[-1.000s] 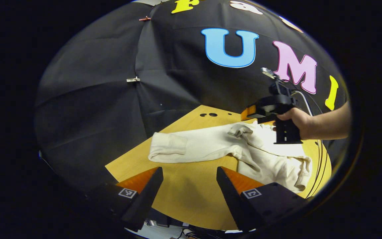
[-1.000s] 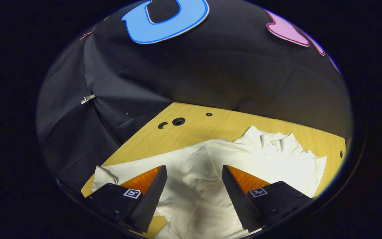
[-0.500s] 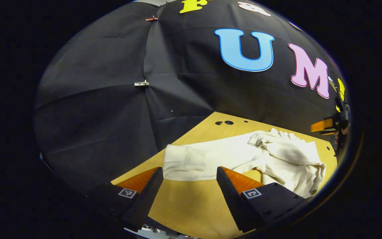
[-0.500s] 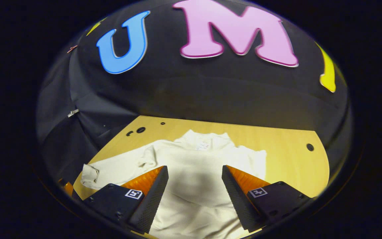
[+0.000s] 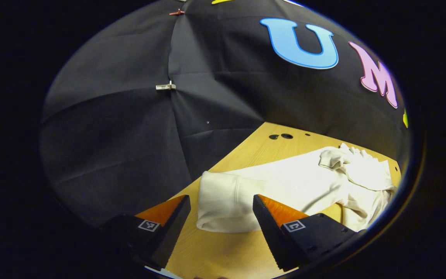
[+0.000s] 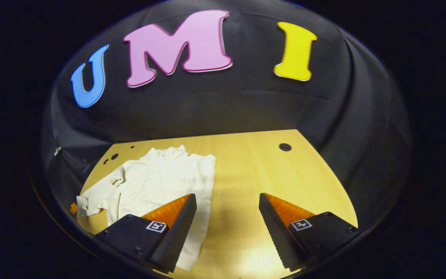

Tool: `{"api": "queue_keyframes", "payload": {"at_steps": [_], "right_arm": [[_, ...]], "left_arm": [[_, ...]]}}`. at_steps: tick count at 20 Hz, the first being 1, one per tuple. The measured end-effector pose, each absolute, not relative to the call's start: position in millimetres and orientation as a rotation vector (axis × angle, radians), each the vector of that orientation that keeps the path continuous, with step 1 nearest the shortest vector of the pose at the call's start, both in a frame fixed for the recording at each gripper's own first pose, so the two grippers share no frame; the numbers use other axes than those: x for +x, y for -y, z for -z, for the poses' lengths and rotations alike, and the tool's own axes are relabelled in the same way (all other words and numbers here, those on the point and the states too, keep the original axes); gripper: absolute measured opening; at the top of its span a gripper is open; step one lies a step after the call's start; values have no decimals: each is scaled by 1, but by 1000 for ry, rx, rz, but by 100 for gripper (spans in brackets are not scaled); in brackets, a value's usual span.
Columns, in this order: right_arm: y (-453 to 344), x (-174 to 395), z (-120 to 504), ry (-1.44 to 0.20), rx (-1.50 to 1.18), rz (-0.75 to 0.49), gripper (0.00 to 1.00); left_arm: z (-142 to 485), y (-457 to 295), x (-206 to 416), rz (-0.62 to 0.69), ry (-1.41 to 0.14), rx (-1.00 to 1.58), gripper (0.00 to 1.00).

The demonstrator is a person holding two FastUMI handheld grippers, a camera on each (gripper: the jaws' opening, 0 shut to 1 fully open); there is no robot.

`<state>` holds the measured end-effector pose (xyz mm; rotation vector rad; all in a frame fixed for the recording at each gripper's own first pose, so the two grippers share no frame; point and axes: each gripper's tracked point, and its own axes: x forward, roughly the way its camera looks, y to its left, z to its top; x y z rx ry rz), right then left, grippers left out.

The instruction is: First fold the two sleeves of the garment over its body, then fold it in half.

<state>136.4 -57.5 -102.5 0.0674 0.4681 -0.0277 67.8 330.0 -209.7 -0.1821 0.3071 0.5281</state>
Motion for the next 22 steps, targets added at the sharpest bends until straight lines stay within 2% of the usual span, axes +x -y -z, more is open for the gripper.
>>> {"api": "queue_keyframes", "payload": {"at_steps": [3,4,5,6,7,9,13,15,17,19,22], "right_arm": [[85,114,101,-482,137,75,99],[95,108,98,-478,143,91,99],[102,103,97,-475,146,104,99],[106,99,99,-474,152,114,99],[109,94,101,-477,158,119,99],[110,87,109,-496,168,125,99],[108,71,133,-541,202,129,99],[107,64,141,-557,198,127,99],[107,60,147,-569,190,125,99],[110,58,147,-570,201,130,99],[114,54,147,-560,226,143,99]], "left_arm": [[233,-341,77,-549,-358,-236,100],[240,-342,78,-552,-369,-255,96],[245,-343,78,-556,-381,-270,100],[248,-342,79,-553,-383,-277,96],[251,-341,81,-539,-388,-277,100],[259,-334,83,-509,-415,-268,100],[260,-330,87,-470,-446,-295,93],[261,-317,100,-412,-464,-304,64],[259,-314,100,-418,-469,-290,35],[257,-313,101,-419,-470,-305,31],[255,-311,104,-407,-480,-358,16]]}}
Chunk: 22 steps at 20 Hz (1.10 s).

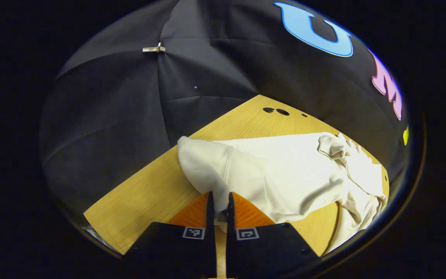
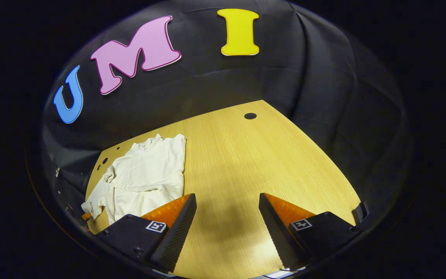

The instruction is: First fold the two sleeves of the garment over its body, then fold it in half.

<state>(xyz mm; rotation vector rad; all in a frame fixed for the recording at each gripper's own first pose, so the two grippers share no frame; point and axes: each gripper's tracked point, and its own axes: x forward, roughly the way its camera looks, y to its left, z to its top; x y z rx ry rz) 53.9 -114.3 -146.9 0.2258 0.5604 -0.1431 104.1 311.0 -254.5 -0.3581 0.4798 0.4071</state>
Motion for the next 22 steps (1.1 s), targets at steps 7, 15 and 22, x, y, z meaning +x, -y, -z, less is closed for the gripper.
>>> {"api": "queue_keyframes", "payload": {"at_steps": [7,15,22], "right_arm": [[136,43,149,-543,216,182,99],[146,21,176,-578,257,208,99],[140,1,205,-633,287,219,99]], "left_arm": [[226,-305,115,-369,-500,-322,7],[107,-274,173,-268,-315,-365,6],[16,-193,247,-108,-206,-287,6]]}}
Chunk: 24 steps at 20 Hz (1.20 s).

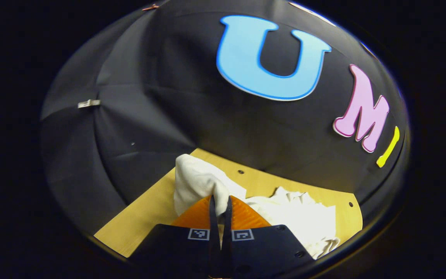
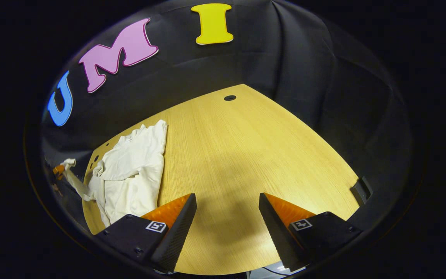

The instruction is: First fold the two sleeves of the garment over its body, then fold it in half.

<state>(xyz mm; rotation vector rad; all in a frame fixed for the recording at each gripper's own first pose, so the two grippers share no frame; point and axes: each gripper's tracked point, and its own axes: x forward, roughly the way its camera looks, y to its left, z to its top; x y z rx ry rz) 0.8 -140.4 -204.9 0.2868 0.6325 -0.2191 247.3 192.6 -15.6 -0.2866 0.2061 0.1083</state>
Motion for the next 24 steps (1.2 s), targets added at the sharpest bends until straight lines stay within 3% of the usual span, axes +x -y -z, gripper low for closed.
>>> {"api": "queue_keyframes", "payload": {"at_steps": [4,10,14,19,20,23,24], "right_arm": [[138,-7,214,-652,301,212,99],[140,-23,224,-669,294,211,99],[143,-32,229,-679,320,223,99],[141,-45,240,-711,310,215,99],[139,-46,240,-710,299,210,99],[130,-46,241,-718,296,193,99],[126,-45,241,-720,300,187,99]], "left_arm": [[-20,-108,287,12,-150,-260,6],[-23,39,310,220,-172,-183,6],[1,136,311,342,-228,-149,6],[56,198,310,353,-337,-146,7],[70,203,311,346,-368,-148,17],[95,210,301,348,-431,-168,20],[100,209,298,348,-433,-175,31]]}}
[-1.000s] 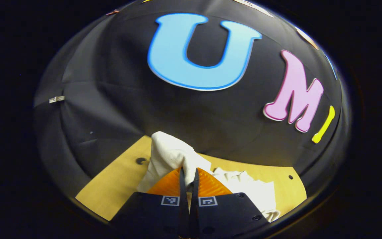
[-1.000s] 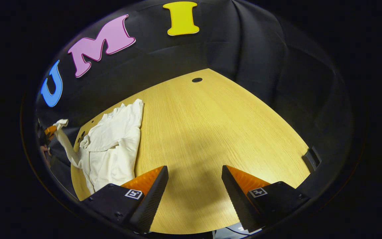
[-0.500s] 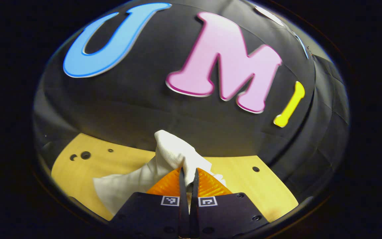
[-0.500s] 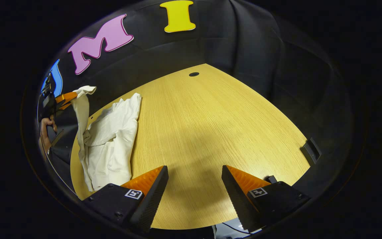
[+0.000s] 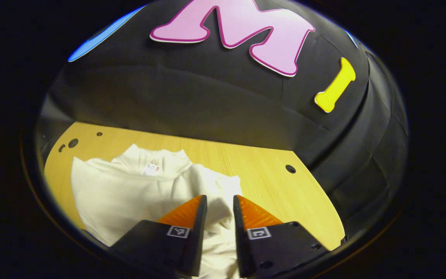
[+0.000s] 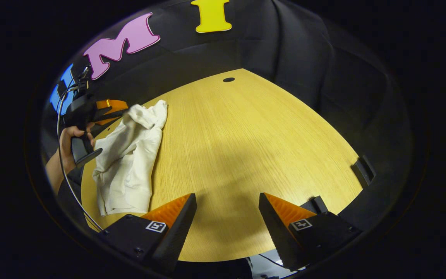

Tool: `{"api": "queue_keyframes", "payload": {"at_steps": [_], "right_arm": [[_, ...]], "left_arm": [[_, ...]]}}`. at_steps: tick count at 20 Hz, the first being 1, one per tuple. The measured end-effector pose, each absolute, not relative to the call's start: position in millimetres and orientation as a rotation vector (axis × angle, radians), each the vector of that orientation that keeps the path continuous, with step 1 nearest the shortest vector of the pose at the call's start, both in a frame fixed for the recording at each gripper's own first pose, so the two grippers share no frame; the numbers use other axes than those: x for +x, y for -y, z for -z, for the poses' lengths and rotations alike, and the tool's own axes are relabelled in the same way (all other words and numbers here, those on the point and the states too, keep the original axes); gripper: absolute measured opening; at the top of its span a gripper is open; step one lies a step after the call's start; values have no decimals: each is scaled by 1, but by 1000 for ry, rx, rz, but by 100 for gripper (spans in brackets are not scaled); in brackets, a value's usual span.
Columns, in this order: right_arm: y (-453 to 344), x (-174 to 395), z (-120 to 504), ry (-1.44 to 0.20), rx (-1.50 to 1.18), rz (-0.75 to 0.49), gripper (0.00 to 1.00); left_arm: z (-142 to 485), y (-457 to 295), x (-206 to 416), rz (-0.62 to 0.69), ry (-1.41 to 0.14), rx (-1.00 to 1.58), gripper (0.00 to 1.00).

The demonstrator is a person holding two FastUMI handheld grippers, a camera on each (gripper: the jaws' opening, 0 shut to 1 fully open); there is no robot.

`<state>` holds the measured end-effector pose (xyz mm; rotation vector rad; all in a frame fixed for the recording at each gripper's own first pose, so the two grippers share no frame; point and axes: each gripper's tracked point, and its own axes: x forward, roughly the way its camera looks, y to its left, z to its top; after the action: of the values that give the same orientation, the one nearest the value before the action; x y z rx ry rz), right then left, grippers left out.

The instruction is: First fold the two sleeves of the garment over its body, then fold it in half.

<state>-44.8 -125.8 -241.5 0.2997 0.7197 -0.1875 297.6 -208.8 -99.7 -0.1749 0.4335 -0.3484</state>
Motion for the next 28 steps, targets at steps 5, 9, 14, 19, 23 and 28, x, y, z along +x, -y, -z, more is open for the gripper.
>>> {"api": "queue_keyframes", "payload": {"at_steps": [5,9,14,19,23,28], "right_arm": [[98,-35,243,-728,299,122,99],[70,-28,243,-737,269,44,99],[28,-16,241,-744,275,-41,99],[-15,-8,248,-766,272,-114,99],[-41,-4,256,-786,247,-156,99],[-69,3,270,-814,203,-194,99]], "left_arm": [[121,155,268,293,-446,-149,90],[143,80,230,214,-460,-108,98],[159,7,173,124,-472,-117,98],[189,-37,118,70,-512,-54,98],[225,-51,76,46,-580,-46,98],[248,-48,57,40,-627,-52,98]]}}
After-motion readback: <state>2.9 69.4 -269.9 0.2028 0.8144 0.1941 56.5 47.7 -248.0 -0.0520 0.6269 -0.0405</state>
